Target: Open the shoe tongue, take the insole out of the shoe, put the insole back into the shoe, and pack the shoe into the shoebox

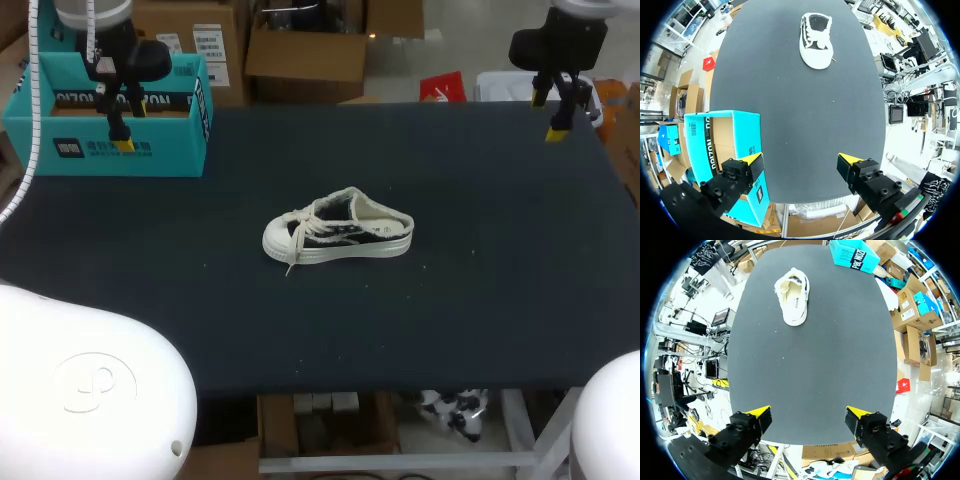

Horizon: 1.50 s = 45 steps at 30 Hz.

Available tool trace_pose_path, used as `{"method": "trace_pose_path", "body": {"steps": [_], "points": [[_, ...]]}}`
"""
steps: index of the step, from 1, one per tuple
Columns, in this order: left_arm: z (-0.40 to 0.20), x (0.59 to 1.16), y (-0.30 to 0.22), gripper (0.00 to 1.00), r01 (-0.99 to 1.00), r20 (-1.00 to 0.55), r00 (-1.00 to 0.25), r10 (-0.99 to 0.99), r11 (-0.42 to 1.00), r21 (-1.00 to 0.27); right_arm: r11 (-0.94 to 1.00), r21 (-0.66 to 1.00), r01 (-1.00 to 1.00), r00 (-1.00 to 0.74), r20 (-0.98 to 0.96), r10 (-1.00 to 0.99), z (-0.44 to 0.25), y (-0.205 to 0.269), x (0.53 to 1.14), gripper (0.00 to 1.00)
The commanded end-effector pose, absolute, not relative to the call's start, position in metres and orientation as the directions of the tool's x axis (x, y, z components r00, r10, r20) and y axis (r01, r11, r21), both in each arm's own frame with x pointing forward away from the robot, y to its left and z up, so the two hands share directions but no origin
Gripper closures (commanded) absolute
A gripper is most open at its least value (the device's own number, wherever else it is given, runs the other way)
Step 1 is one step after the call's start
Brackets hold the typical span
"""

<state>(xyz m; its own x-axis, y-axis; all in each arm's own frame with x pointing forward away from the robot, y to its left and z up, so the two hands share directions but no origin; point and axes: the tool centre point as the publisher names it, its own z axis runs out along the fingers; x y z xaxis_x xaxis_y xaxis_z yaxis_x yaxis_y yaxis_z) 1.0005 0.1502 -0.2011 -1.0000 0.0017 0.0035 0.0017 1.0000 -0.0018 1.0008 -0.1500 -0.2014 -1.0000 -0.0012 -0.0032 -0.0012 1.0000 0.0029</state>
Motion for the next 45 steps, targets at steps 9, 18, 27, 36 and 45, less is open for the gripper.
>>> {"method": "trace_pose_path", "body": {"steps": [9,18,27,36,45], "points": [[-0.207,0.982,0.104,0.0,-0.328,0.055,-0.943,-0.329,0.944,0.029,0.976,0.217,0.034,-0.999,-0.022,0.04,-0.238,-0.104,0.974,0.0],[-0.222,0.978,0.081,0.0,-0.664,0.131,-0.74,-0.66,0.748,0.014,0.901,0.43,0.065,-0.992,-0.07,0.105,-0.276,-0.048,0.954,0.0],[-0.222,0.978,0.081,0.0,-0.664,0.131,-0.74,-0.66,0.748,0.014,0.861,0.494,0.121,-0.989,-0.012,0.145,-0.286,-0.036,0.954,0.0],[-0.222,0.978,0.081,0.0,-0.664,0.131,-0.74,-0.66,0.748,0.014,0.861,0.494,0.121,-0.989,-0.012,0.145,-0.286,-0.036,0.954,0.0],[-0.252,0.948,0.01,0.0,-0.925,0.033,-0.374,-0.927,0.375,0.067,0.826,0.546,0.141,-0.987,0.018,0.157,-0.332,-0.031,0.966,0.0]]}}
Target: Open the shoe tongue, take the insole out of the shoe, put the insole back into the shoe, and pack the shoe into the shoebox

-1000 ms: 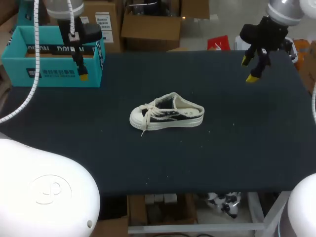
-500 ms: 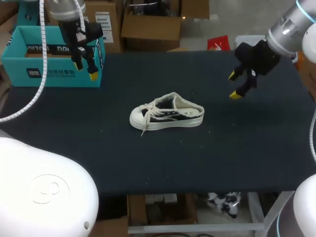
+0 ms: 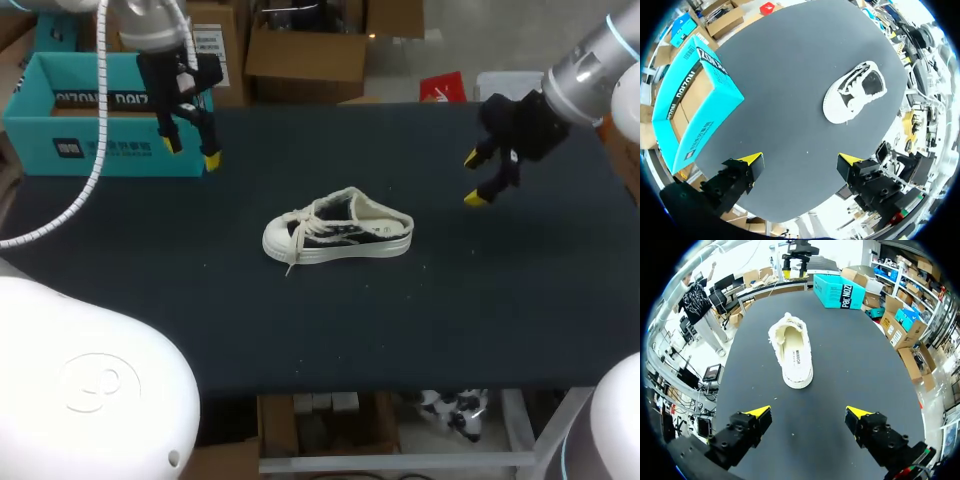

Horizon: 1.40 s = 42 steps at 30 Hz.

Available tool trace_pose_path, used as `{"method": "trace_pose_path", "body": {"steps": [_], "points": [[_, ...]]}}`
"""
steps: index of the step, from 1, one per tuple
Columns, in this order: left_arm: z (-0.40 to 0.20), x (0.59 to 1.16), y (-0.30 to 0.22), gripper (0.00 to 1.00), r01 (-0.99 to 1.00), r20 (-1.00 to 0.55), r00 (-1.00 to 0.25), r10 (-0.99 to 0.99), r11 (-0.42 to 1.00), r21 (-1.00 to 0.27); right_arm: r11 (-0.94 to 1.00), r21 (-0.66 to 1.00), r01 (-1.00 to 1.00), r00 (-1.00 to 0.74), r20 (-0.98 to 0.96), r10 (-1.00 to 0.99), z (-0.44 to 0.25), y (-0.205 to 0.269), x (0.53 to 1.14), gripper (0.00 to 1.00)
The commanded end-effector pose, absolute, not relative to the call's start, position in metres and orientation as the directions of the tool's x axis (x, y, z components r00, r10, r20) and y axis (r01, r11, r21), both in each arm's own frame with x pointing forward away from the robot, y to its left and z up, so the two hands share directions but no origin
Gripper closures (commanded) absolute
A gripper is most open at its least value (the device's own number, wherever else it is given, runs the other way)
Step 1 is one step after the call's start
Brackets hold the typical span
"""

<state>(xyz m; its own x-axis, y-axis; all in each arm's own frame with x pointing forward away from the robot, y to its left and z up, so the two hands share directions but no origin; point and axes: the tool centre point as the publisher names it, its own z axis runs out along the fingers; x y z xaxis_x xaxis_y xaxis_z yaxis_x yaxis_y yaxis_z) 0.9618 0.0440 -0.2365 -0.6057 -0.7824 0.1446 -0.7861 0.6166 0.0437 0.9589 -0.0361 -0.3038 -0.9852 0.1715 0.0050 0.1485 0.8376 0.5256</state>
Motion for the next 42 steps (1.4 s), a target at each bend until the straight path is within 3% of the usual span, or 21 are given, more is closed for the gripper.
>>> {"method": "trace_pose_path", "body": {"steps": [1,15,31,35,42], "points": [[-0.253,0.945,0.004,0.0,-0.931,0.048,-0.359,-0.932,0.361,0.059,0.816,0.559,0.148,-0.987,0.028,0.16,-0.339,-0.029,0.965,0.0],[-0.263,0.933,-0.041,0.0,-0.988,0.041,-0.155,-0.987,0.154,-0.032,0.748,0.641,0.17,-0.985,0.096,0.141,-0.382,0.007,0.948,0.0],[-0.264,0.937,-0.054,0.0,-0.979,0.035,-0.205,-0.978,0.205,0.008,0.707,0.701,0.095,-0.994,0.028,0.106,-0.392,0.049,0.943,0.0],[-0.267,0.937,-0.065,0.0,-0.995,0.06,-0.099,-0.993,0.1,0.016,0.698,0.71,0.095,-0.994,0.025,0.11,-0.395,0.057,0.946,0.0],[-0.268,0.922,-0.079,0.0,-0.998,0.073,-0.054,-0.996,0.052,-0.019,0.688,0.718,0.108,-0.992,0.03,0.124,-0.4,0.064,0.953,0.0]]}}
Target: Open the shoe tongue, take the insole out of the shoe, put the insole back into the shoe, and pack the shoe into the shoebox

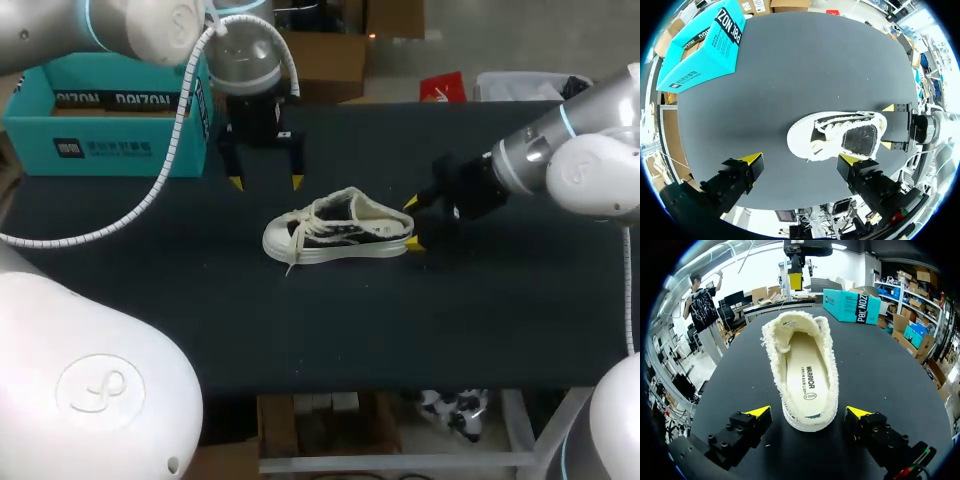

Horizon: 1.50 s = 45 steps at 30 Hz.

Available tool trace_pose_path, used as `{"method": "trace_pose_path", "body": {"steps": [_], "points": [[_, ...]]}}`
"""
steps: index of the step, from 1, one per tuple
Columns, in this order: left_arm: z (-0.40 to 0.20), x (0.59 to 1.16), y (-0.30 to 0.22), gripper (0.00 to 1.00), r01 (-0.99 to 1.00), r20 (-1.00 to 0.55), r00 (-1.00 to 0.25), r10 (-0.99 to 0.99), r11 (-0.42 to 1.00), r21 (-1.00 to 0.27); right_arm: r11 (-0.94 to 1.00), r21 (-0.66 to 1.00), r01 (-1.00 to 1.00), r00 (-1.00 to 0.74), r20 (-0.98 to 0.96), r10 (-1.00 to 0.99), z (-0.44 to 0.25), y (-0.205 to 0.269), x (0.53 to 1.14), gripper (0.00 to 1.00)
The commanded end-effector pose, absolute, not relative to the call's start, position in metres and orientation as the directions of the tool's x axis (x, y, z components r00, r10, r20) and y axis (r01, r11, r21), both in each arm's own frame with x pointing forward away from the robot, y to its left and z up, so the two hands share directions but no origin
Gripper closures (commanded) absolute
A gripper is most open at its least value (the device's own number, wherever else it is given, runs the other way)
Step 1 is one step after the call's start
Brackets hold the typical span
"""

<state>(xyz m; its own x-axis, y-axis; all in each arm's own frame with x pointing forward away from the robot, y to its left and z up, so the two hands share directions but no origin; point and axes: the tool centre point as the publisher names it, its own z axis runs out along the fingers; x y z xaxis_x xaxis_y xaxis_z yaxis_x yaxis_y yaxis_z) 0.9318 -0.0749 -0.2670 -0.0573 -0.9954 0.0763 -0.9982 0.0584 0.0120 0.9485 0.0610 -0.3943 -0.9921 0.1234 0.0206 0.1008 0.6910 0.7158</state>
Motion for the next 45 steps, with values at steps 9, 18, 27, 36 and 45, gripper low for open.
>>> {"method": "trace_pose_path", "body": {"steps": [9,18,27,36,45], "points": [[-0.271,0.921,-0.093,0.0,-0.999,0.086,-0.015,-0.996,0.013,-0.032,0.668,0.73,0.142,-0.989,0.078,0.124,-0.412,0.074,0.957,0.0],[-0.278,0.922,-0.1,0.0,-0.999,0.089,-0.027,-0.996,0.024,-0.027,0.664,0.732,0.152,-0.988,0.101,0.115,-0.419,0.086,0.955,0.0],[-0.282,0.924,-0.105,0.0,-0.999,0.093,-0.023,-0.995,0.021,-0.024,0.628,0.765,0.143,-0.99,0.115,0.086,-0.433,0.091,0.956,0.0],[-0.284,0.926,-0.11,0.0,-1.0,0.101,-0.009,-0.995,0.007,-0.016,0.597,0.792,0.128,-0.992,0.105,0.073,-0.435,0.092,0.956,0.0],[-0.276,0.921,-0.127,0.0,-0.999,0.103,0.051,-0.993,-0.05,0.012,0.6,0.793,0.109,-0.994,0.092,0.058,-0.435,0.101,0.954,1.0]]}}
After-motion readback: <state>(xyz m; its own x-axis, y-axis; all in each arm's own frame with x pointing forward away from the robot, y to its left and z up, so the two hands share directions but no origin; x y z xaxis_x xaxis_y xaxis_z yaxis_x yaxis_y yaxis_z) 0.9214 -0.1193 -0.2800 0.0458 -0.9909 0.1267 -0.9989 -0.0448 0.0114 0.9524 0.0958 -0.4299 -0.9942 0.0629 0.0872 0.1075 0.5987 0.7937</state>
